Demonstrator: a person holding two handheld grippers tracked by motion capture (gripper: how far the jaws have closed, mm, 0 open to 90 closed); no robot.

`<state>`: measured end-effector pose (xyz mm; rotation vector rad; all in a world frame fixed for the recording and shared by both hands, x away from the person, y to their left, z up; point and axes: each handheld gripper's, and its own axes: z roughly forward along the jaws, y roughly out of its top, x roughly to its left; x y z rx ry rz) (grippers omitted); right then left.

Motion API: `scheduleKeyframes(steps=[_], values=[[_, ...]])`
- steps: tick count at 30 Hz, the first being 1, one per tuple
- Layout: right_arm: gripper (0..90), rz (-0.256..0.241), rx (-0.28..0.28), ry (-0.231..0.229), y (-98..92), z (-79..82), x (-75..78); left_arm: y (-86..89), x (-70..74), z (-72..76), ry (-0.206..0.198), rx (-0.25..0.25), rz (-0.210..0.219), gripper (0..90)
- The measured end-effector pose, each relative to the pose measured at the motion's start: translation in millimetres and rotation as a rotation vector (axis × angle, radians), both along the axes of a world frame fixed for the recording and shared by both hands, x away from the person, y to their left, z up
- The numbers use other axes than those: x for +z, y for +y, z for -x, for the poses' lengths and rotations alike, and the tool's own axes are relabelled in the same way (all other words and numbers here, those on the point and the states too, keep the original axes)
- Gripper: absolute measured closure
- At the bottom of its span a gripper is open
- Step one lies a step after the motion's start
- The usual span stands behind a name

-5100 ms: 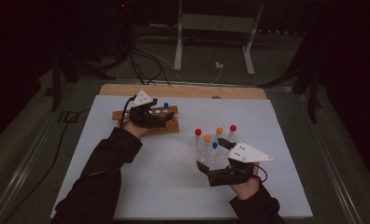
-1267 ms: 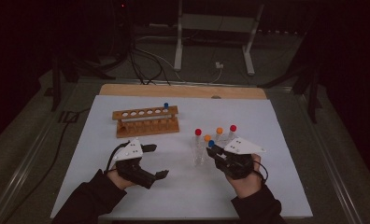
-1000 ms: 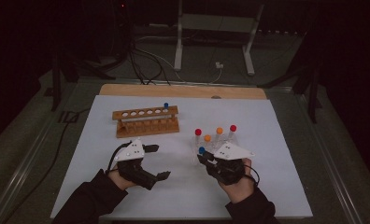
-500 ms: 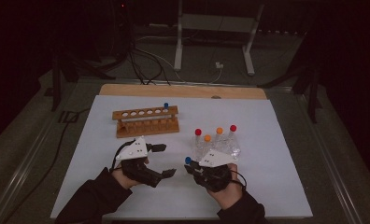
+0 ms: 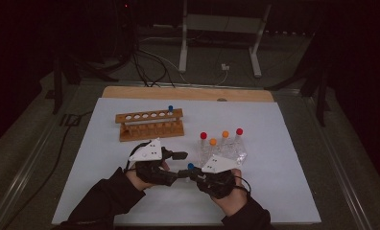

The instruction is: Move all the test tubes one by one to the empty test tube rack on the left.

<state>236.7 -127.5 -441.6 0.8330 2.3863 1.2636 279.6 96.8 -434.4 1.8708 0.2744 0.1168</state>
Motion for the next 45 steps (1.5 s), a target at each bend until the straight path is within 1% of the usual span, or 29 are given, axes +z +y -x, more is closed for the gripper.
scheduleKeyframes(steps=[1,2,3,4,5,7,9,10,11,12,13,21,25,26,27,28,29,30,31,32,33,34,35,36,37,39,41,44,45], values=[[77.1,0.000,-0.001,-0.001,-0.4,0.0,0.4,-1.1,-0.6,-0.7,-0.001,0.000,-0.004,46.8],[77.1,0.000,-0.001,-0.001,-0.4,-0.1,0.6,-2.4,-1.3,-1.1,-0.002,-0.001,-0.004,52.4],[77.1,0.000,0.001,-0.002,-0.2,-0.1,0.4,-3.8,-1.9,-1.3,-0.007,0.000,-0.009,54.6],[77.1,0.000,0.001,-0.002,-0.2,-0.1,0.4,-4.9,-2.4,-1.6,-0.005,-0.003,-0.010,54.6],[77.1,0.002,0.002,-0.001,0.5,0.2,-0.1,-6.1,-2.9,-2.0,-0.005,-0.007,-0.014,59.3],[77.1,0.002,0.002,-0.001,0.5,0.2,-0.1,-7.8,-3.7,-2.1,-0.004,-0.001,-0.018,60.5],[77.1,0.001,0.000,-0.006,-0.1,0.4,0.9,-8.2,-4.6,-2.3,-0.009,-0.007,-0.020,65.9],[77.1,0.001,0.000,-0.006,-0.1,0.4,0.9,-8.4,-4.8,-2.3,-0.008,-0.010,-0.022,65.9],[77.1,0.001,-0.001,-0.007,-0.5,0.2,1.2,-8.4,-5.1,-2.3,-0.008,-0.015,-0.020,68.2],[77.1,0.001,-0.002,-0.007,-1.0,-0.1,1.3,-8.6,-5.3,-1.9,-0.015,-0.012,-0.021,69.1],[77.1,0.000,-0.005,-0.006,-1.5,-0.4,1.2,-8.6,-5.4,-1.9,-0.015,-0.012,-0.020,73.4],[77.0,-0.003,-0.002,-0.007,-1.3,-0.2,1.3,-7.2,-4.7,-1.4,-0.038,-0.005,-0.023,76.9],[75.1,-0.011,0.004,-0.013,-2.2,-0.4,1.1,-7.1,-3.2,-1.7,-0.047,-0.002,-0.024,77.4],[70.5,-0.016,0.002,-0.014,-2.8,-0.4,1.2,-6.8,-2.7,-1.8,-0.054,0.004,-0.024,77.4],[64.7,-0.018,-0.007,-0.027,-3.6,0.2,2.0,-6.1,-2.0,-2.4,-0.055,0.006,-0.024,77.5],[64.7,-0.018,-0.007,-0.027,-3.6,0.2,2.0,-5.1,-1.4,-3.1,-0.057,0.013,-0.019,77.5],[58.9,-0.029,-0.014,-0.044,-5.5,1.2,4.0,-3.7,-0.5,-4.1,-0.059,0.020,-0.018,77.5],[58.9,-0.029,-0.014,-0.044,-5.5,1.2,4.0,-2.2,0.4,-5.5,-0.059,0.023,-0.018,77.5],[50.9,-0.039,-0.021,-0.065,-7.8,2.1,6.3,-0.2,1.6,-6.7,-0.067,0.034,-0.020,77.5],[50.9,-0.039,-0.021,-0.065,-7.8,2.1,6.3,1.9,2.9,-8.1,-0.068,0.043,-0.018,77.5],[42.3,-0.059,-0.036,-0.076,-10.5,2.5,8.4,4.1,4.4,-10.2,-0.068,0.047,-0.015,77.5],[38.8,-0.069,-0.033,-0.078,-11.8,2.5,9.5,6.5,6.1,-12.0,-0.073,0.060,-0.016,77.5],[38.8,-0.069,-0.033,-0.078,-11.8,2.5,9.5,8.7,8.0,-14.2,-0.076,0.071,-0.016,77.5],[28.4,-0.071,-0.044,-0.088,-13.3,3.4,11.3,11.1,9.9,-16.4,-0.079,0.081,-0.015,77.5],[23.2,-0.072,-0.041,-0.087,-13.9,3.5,12.1,13.6,11.9,-18.9,-0.084,0.093,-0.015,77.5],[14.3,-0.067,-0.054,-0.092,-14.3,4.2,12.8,18.2,16.1,-24.4,-0.094,0.117,-0.023,77.5],[12.8,-0.069,-0.056,-0.089,-14.6,4.4,13.2,22.8,20.3,-29.8,-0.098,0.143,-0.022,77.5],[2.9,-0.082,-0.059,-0.077,-15.2,4.5,14.8,28.9,26.9,-37.3,-0.109,0.173,-0.025,77.5],[2.3,-0.083,-0.059,-0.075,-15.0,4.4,15.1,30.8,28.9,-39.5,-0.118,0.188,-0.030,77.5]])
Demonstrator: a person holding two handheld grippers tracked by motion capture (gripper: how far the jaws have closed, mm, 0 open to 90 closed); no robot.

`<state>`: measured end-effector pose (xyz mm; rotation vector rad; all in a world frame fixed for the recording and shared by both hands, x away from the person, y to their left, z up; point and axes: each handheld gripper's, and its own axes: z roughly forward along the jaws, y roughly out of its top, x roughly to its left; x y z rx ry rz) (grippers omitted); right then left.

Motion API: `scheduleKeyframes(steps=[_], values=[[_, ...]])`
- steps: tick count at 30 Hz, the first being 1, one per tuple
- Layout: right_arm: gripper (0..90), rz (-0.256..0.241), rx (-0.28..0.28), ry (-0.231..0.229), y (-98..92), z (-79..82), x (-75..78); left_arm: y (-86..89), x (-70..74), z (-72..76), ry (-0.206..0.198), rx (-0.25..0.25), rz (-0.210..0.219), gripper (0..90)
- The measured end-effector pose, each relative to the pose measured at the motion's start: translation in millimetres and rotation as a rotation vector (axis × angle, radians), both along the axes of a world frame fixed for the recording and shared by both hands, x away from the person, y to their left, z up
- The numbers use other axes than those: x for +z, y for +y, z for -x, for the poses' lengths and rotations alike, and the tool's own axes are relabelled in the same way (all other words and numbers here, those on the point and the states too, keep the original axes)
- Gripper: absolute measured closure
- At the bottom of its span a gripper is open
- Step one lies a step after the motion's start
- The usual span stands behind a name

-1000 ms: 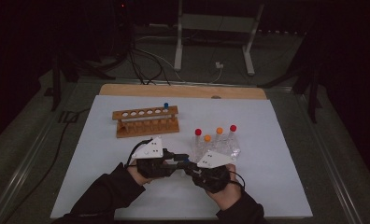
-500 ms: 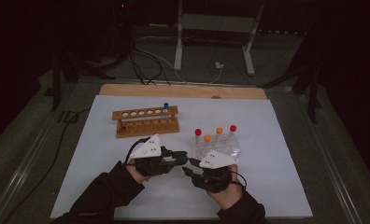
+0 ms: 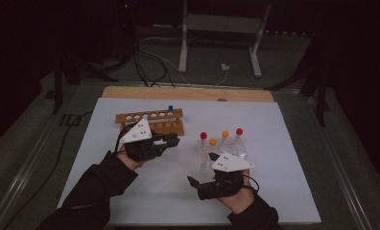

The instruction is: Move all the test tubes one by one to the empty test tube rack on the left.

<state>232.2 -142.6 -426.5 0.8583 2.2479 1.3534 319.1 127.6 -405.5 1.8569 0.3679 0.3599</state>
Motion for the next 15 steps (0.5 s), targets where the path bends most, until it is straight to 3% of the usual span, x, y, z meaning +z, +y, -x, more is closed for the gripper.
scheduleKeyframes(steps=[6,15], values=[[0.0,-0.034,0.037,-0.007,-4.7,0.7,1.4,11.0,9.4,-15.8,-0.013,0.065,0.002,77.5],[0.0,-0.044,0.035,-0.015,-8.1,0.6,2.1,21.9,24.0,-40.8,-0.034,0.149,0.007,77.6]])
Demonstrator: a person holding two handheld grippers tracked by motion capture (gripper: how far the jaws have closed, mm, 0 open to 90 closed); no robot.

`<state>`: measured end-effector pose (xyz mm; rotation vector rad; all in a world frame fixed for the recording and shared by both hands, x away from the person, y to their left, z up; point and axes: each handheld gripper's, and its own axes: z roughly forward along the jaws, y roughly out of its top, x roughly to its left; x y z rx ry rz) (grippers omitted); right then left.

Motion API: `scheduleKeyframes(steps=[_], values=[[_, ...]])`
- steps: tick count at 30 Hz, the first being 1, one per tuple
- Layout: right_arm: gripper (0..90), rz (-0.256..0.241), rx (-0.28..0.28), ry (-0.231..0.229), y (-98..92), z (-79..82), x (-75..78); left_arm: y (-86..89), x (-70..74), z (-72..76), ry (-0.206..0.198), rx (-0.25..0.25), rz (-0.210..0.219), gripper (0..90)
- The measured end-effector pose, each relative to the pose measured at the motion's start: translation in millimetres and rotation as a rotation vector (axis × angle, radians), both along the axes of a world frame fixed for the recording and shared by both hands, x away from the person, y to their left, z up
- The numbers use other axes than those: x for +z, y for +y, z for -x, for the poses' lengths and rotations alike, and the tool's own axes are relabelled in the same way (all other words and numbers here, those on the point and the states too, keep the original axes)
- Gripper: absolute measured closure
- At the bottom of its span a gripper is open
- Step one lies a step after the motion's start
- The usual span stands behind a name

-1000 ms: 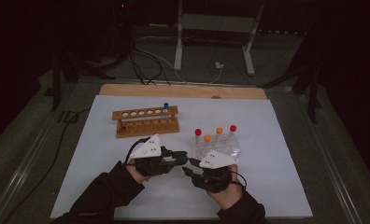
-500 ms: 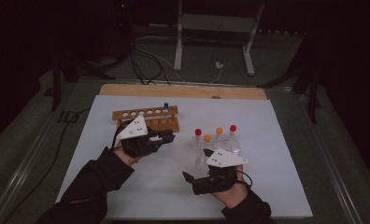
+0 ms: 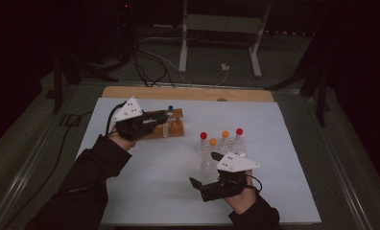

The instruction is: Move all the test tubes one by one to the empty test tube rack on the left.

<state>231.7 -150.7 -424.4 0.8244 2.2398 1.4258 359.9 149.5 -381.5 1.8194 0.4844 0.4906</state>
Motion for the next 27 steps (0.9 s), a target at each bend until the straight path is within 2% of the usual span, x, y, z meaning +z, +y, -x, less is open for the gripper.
scheduleKeyframes(steps=[11,16,22,27], values=[[0.0,-0.009,0.004,-0.012,-1.9,1.1,1.0,2.9,8.6,-33.3,-0.016,0.093,0.022,77.5],[0.0,-0.005,0.006,-0.012,-2.2,1.1,0.7,6.4,6.9,-49.6,-0.008,0.146,0.045,77.5],[0.0,-0.006,0.013,-0.011,-2.6,0.9,1.0,5.0,3.1,-64.0,-0.006,0.182,0.050,77.5],[0.0,-0.010,0.016,-0.010,-3.7,1.2,1.3,1.9,-5.4,-70.7,-0.017,0.221,0.043,77.5]])
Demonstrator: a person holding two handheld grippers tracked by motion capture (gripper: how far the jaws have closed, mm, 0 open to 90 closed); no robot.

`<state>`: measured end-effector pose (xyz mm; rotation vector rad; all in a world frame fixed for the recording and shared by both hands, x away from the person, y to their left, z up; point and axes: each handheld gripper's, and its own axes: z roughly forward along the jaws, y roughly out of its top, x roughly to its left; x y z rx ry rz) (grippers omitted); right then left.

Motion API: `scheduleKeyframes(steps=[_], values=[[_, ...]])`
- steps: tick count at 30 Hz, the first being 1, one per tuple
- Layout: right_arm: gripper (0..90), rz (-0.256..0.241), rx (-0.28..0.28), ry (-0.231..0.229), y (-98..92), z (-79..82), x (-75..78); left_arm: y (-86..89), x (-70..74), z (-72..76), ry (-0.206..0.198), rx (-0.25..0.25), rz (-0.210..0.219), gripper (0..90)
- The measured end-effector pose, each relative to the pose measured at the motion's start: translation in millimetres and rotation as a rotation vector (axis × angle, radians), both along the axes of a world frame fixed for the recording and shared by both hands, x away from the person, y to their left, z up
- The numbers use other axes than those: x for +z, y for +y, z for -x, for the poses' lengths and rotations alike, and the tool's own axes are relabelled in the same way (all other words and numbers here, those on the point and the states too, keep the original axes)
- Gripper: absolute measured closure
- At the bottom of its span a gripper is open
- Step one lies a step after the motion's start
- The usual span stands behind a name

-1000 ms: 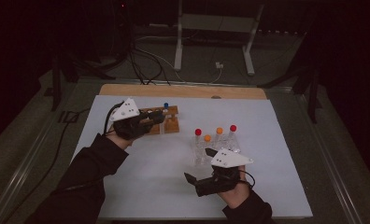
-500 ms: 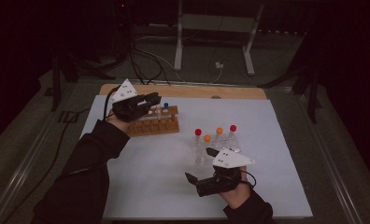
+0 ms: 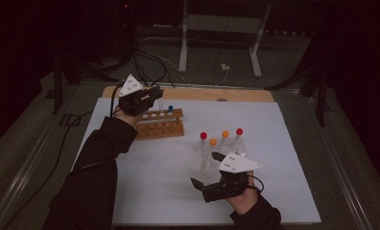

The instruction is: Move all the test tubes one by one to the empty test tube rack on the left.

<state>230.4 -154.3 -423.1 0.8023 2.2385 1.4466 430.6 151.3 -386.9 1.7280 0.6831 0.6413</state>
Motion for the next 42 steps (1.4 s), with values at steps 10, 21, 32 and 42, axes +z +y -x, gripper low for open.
scheduleKeyframes(steps=[10,21,32,42], values=[[0.0,0.001,0.005,0.001,-0.9,0.1,0.4,-3.0,-22.7,-9.1,0.025,0.040,0.019,77.5],[0.0,-0.002,0.010,0.007,-1.9,-0.5,-0.6,-6.5,-46.9,-11.9,0.067,0.054,0.021,77.4],[0.0,-0.007,0.012,0.015,-2.7,-0.9,-1.3,-6.1,-65.3,-11.6,0.092,0.063,0.003,77.4],[0.0,-0.005,0.012,0.017,-3.1,-1.7,-2.3,-9.7,-74.9,-13.6,0.102,0.067,-0.027,77.4]])
